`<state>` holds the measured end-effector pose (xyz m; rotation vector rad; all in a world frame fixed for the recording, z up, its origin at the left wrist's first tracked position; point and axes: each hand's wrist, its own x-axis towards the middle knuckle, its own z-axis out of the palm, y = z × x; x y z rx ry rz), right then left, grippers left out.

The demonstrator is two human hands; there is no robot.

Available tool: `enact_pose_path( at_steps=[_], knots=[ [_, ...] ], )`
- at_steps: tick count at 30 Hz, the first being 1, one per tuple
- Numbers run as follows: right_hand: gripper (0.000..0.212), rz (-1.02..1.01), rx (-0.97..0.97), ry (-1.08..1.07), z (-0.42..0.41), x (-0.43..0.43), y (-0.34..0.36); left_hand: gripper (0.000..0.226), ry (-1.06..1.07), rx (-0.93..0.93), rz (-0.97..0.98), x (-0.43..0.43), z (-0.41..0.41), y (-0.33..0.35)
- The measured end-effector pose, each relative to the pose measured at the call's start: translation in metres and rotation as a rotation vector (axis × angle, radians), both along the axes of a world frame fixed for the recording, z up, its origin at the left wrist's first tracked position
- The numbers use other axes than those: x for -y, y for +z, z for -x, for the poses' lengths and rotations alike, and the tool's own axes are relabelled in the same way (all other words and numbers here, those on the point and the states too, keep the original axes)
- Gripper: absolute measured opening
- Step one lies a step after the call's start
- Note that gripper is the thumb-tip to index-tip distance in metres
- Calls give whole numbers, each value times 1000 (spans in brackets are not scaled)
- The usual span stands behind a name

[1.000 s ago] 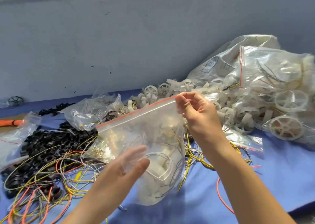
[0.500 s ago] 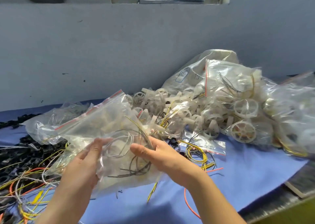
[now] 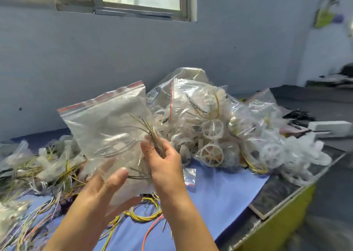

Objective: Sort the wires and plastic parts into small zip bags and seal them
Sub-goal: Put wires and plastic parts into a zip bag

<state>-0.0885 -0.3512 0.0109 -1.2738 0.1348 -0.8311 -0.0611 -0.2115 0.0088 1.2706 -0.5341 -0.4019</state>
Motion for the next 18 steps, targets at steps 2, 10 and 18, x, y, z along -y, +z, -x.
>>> enact_pose_path(
  at_steps=[2, 10, 18],
  knots=[
    [13, -71, 57, -63, 6, 22, 5, 50, -8, -2, 1, 26, 1, 8],
    [36, -622, 167, -265, 35, 100, -3, 43, -235, -120, 127, 195, -23, 100],
    [18, -620, 98, -254, 31, 104, -10, 54, -113, 76, 42, 243, -34, 84]
  ],
)
